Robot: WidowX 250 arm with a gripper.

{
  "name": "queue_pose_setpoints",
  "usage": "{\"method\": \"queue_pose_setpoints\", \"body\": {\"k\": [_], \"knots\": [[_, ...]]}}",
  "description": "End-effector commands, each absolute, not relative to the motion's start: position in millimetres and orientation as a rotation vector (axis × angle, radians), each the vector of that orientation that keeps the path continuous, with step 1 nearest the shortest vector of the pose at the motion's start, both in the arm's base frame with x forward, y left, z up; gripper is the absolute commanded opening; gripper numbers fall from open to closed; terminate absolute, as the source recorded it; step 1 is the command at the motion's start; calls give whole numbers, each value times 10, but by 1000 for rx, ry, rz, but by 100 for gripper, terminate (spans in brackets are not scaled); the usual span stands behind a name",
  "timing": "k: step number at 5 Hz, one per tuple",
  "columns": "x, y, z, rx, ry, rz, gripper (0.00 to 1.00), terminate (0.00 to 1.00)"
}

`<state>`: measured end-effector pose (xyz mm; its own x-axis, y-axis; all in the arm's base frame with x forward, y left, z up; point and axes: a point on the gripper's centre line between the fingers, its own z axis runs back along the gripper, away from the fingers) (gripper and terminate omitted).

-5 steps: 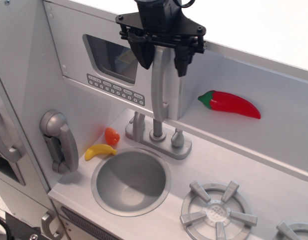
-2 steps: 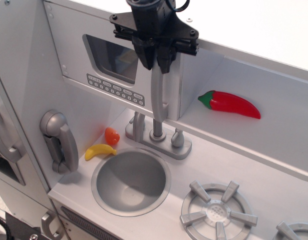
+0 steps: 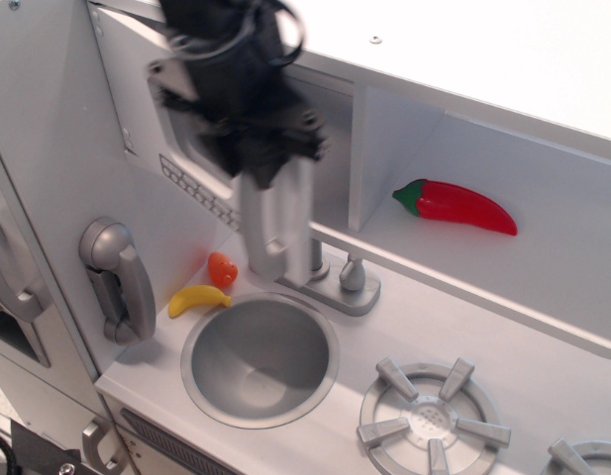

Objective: Open microwave

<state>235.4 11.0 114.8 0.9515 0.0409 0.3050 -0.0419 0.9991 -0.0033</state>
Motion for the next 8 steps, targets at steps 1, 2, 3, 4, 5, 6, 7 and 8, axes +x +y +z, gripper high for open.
{"method": "queue_pose_setpoints", "body": {"k": [1, 2, 3, 4, 5, 6, 7, 8], "knots": [[2134, -156, 1349, -112, 11, -38, 100, 0], [2216, -611, 1323, -159, 83, -97, 100, 0], [2336, -965, 1360, -254, 104, -113, 100, 0], [2575, -1033, 1418, -244, 37, -91, 100, 0], [2682, -804, 1338, -171, -90, -44, 100, 0], [2735, -476, 1183, -114, -161, -3, 100, 0], [2756, -175, 1039, -65, -184, 15, 100, 0], [2774, 119, 930, -22, -188, 50, 100, 0]]}}
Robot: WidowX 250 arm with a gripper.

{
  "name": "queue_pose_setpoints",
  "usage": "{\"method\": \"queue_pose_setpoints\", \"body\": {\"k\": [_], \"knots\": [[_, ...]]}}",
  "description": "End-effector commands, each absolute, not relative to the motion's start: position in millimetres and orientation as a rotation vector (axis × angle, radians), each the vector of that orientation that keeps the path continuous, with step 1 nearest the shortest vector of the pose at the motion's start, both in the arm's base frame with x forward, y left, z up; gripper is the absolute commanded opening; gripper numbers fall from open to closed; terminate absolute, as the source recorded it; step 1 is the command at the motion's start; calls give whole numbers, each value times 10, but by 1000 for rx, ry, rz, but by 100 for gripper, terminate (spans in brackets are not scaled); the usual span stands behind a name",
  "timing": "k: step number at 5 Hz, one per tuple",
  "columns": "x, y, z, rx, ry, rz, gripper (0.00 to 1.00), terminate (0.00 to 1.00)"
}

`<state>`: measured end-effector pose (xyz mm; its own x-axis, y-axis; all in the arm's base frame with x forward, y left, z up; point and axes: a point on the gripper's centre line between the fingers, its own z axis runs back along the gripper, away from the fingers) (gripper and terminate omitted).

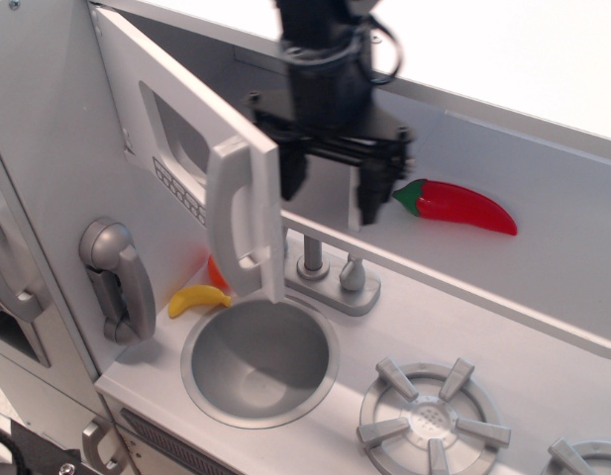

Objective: Open microwave

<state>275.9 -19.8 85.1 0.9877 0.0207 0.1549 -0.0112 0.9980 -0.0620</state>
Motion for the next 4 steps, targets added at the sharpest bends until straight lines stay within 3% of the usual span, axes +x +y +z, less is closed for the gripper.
{"method": "queue_pose_setpoints", "body": {"k": [1, 3, 4], "knots": [[2637, 318, 904, 4, -166, 62, 100, 0], [2094, 713, 926, -1, -123, -37, 100, 0], [1991, 880, 961, 12, -114, -60, 100, 0]]}}
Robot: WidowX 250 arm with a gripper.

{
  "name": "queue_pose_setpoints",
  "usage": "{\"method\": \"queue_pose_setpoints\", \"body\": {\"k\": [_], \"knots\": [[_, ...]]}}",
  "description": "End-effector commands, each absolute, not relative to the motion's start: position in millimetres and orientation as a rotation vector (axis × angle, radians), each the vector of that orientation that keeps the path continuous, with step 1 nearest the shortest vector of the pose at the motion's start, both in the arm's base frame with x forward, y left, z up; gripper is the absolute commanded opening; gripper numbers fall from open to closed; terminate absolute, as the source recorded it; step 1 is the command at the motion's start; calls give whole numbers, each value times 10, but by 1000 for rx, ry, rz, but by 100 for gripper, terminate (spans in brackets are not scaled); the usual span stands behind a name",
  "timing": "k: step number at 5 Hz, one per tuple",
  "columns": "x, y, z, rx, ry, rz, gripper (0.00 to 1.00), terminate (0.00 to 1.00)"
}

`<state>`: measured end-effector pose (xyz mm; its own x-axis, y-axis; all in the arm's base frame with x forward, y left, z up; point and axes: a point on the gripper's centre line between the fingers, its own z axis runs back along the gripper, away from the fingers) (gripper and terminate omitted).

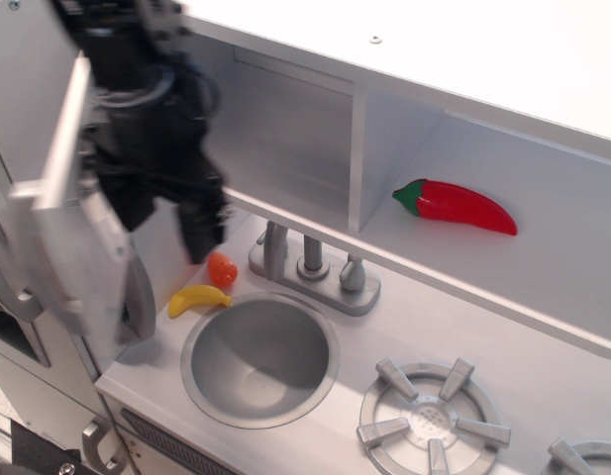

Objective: Open microwave

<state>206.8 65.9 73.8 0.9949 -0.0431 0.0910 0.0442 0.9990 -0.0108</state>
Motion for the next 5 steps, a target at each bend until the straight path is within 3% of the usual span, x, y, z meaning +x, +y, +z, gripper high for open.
{"method": "queue_pose_setpoints", "body": {"k": [1, 2, 3, 4, 5], "knots": [[1964, 836, 980, -23, -107, -97, 100, 0], [2014, 499, 1160, -86, -114, -102, 100, 0], [2053, 390, 1446, -141, -124, -77, 100, 0], [2053, 390, 1446, -141, -124, -77, 100, 0], [2053, 390, 1446, -141, -124, -77, 100, 100]]}}
